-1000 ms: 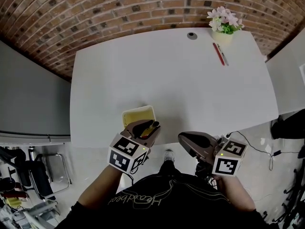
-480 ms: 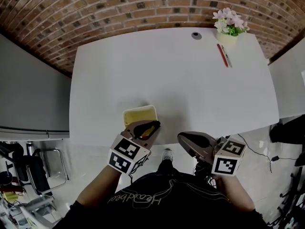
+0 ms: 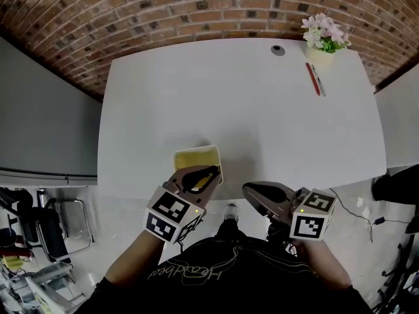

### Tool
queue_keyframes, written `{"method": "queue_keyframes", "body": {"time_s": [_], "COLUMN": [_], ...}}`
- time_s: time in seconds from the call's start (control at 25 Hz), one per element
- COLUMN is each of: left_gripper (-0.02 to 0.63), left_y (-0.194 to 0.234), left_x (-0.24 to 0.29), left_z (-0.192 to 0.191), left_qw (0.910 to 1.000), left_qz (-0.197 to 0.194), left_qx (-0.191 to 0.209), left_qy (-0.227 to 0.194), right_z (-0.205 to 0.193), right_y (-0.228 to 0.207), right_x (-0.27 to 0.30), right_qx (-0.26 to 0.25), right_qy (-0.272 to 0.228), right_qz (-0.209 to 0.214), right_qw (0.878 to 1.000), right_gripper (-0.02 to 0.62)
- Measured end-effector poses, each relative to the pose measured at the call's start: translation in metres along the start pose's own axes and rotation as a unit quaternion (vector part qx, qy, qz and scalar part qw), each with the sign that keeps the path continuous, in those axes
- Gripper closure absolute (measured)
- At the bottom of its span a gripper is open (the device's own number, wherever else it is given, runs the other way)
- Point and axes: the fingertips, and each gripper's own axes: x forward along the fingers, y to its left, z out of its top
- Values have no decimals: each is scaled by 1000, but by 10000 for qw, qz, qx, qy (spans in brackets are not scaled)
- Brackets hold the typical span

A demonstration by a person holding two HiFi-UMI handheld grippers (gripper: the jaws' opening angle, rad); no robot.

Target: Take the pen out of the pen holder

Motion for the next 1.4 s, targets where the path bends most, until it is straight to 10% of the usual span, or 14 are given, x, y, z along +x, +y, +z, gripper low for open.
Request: {"method": "queue_keyframes", "body": {"time_s": [1.4], "left_gripper": [538], "left_y": [-28], "left_x": [-160], "left_z": [64], "left_qw": [9831], "left_qz": [-10], "left_qx": [-515], "left_qy": [-1755], "right_z": [4], "right_y": [97], "right_x": [-5], "right_qx": [-768], "right_qy": [-468], "right_qz": [105], "right_qw": [9959], "right_gripper": [592]}}
